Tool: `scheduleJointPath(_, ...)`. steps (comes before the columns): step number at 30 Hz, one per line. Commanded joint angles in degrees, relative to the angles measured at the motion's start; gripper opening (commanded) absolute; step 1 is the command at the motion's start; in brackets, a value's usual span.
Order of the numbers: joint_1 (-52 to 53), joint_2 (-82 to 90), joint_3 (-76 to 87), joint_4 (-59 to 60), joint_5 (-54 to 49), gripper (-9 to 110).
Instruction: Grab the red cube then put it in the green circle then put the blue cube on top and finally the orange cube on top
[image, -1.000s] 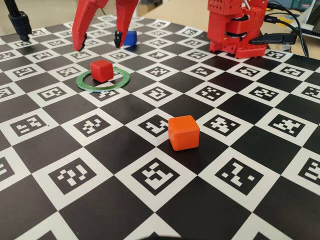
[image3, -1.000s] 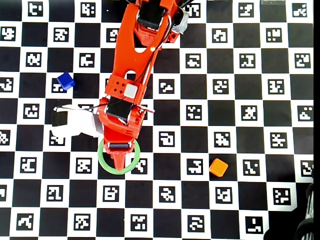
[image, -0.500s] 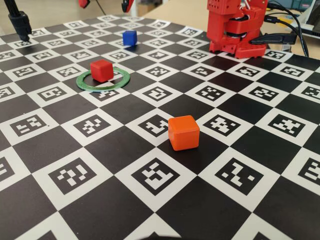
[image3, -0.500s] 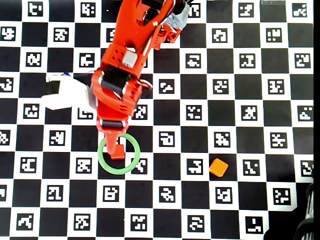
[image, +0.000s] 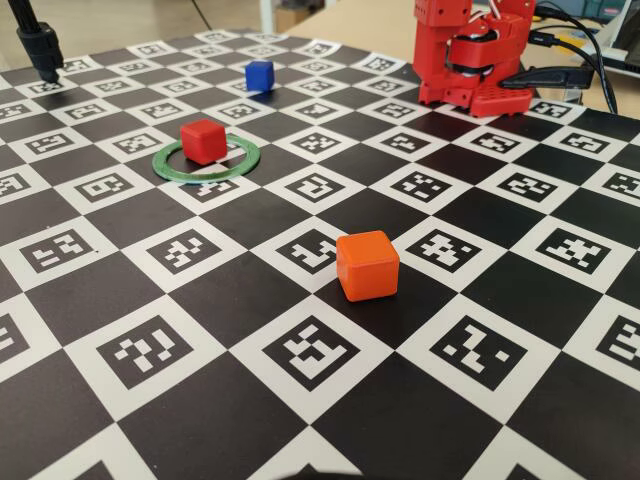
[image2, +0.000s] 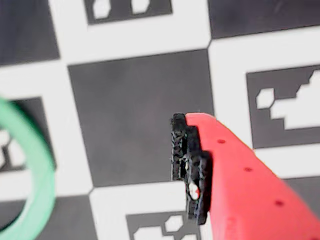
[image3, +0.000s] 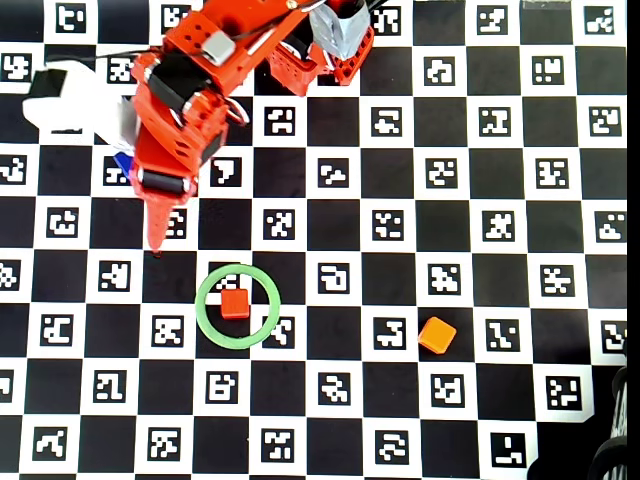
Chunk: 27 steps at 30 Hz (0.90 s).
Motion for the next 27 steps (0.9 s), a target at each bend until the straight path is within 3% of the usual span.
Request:
scheduleJointPath(1,4.4,4.9,0.9,-2.5,-4.8,45)
scheduleJointPath(27,16.2,1.4,21.4,-21.6,-22.9,47)
